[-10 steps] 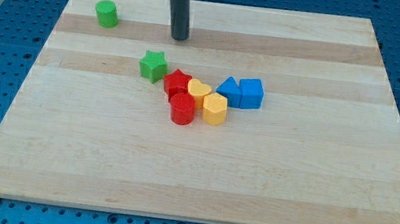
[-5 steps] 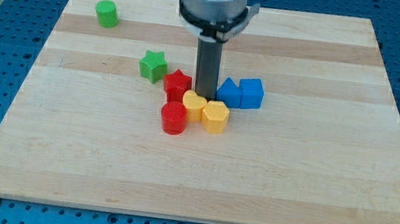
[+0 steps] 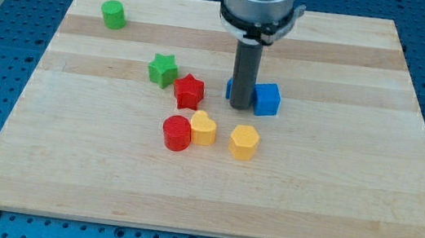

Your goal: Push the blue triangle diagonally top right to the green star

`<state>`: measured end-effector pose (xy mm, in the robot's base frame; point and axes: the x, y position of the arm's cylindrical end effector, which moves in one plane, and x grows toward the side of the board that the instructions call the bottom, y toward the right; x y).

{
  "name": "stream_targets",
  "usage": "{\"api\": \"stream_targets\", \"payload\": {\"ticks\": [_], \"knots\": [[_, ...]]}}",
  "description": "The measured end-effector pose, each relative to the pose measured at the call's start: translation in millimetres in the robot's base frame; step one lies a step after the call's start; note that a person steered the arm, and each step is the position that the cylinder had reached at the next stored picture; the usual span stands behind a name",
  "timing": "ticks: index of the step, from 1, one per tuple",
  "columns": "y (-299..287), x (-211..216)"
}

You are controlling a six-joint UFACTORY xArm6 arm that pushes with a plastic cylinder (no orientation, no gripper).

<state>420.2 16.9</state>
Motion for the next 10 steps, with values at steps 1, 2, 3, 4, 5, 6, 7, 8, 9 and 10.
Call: {"api": "stream_targets", "payload": {"ticks": [1, 2, 3, 4, 5, 6, 7, 8, 9, 10], "knots": [[-9, -27], [-16, -50], [-8, -38], [21, -32], [25, -47], [24, -59], [14, -54], [4, -49], [-1, -53], [-1, -75]]}}
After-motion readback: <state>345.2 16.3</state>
